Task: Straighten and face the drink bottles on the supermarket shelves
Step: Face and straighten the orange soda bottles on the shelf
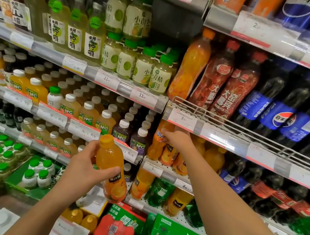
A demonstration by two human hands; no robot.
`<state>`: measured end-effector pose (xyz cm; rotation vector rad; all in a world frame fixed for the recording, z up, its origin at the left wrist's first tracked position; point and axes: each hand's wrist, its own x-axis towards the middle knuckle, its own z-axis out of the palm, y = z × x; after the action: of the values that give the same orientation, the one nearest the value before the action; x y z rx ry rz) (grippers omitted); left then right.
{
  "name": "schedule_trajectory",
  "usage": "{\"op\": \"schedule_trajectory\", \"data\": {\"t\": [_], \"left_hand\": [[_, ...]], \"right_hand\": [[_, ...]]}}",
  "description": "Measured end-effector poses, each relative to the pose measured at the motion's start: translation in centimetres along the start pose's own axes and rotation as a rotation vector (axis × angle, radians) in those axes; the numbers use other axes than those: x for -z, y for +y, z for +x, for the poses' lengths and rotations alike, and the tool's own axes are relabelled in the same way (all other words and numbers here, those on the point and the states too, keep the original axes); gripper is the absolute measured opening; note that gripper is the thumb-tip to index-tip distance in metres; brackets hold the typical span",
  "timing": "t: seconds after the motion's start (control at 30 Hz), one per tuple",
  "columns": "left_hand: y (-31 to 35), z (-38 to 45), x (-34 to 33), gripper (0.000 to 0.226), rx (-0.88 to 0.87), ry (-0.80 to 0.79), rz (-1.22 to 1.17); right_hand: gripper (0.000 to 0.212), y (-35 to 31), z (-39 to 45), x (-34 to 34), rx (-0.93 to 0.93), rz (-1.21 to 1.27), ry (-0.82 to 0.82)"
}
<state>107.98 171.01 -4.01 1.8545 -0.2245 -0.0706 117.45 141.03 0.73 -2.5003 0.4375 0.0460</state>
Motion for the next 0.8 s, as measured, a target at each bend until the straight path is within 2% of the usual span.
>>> {"op": "schedule_trajectory", "data": {"t": [0.1, 0.27, 0.4, 0.47, 0.53, 0.57, 0.67, 0.73, 0.77, 0.8], "left_hand": [[-0.3, 0.2, 0.3, 0.071, -0.005, 0.001, -0.002], [-0.7, 0.1, 0.4, 0.059, -0.007, 0.019, -0.005], [-1.0, 0.1, 0.2, 0.06, 0.003, 0.018, 0.003], [-1.0, 0.2, 0.0, 0.063, 0.003, 0.018, 0.007], [-0.9, 0.1, -0.2, 0.064, 0.001, 0.011, 0.009], [-1.0, 0.1, -0.2, 0.062, 0.001, 0.008, 0.01], [-0.9, 0.0, -0.1, 0.059, 0.007, 0.007, 0.008], [-1.0, 0.0, -0.1, 0.059, 0.004, 0.006, 0.011], [-1.1, -0.1, -0.2, 0.06, 0.001, 0.005, 0.013], [-1.1, -0.1, -0.1, 0.06, 0.0, 0.006, 0.016]], "right_hand": [[0.057, 0.1, 0.0, 0.1, -0.049, -0.106, -0.051], [0.057, 1.6, -0.5, 1.1, -0.071, -0.317, -0.037], [0.057, 1.2, -1.1, 1.4, -0.052, -0.292, -0.067], [0.065, 0.7, -1.1, 1.5, -0.064, -0.268, -0.073], [0.07, 0.3, -1.0, 1.3, -0.083, -0.206, -0.077], [0.065, 0.1, -0.7, 1.0, -0.087, -0.111, -0.069], [0.034, -1.0, 0.1, 0.2, -0.101, 0.354, -0.045], [0.047, -1.8, 0.0, -0.1, -0.142, 0.457, -0.069], [0.053, -1.8, 0.0, -0.4, -0.166, 0.442, -0.072], [0.051, -1.7, -0.2, -0.6, -0.167, 0.369, -0.055]]}}
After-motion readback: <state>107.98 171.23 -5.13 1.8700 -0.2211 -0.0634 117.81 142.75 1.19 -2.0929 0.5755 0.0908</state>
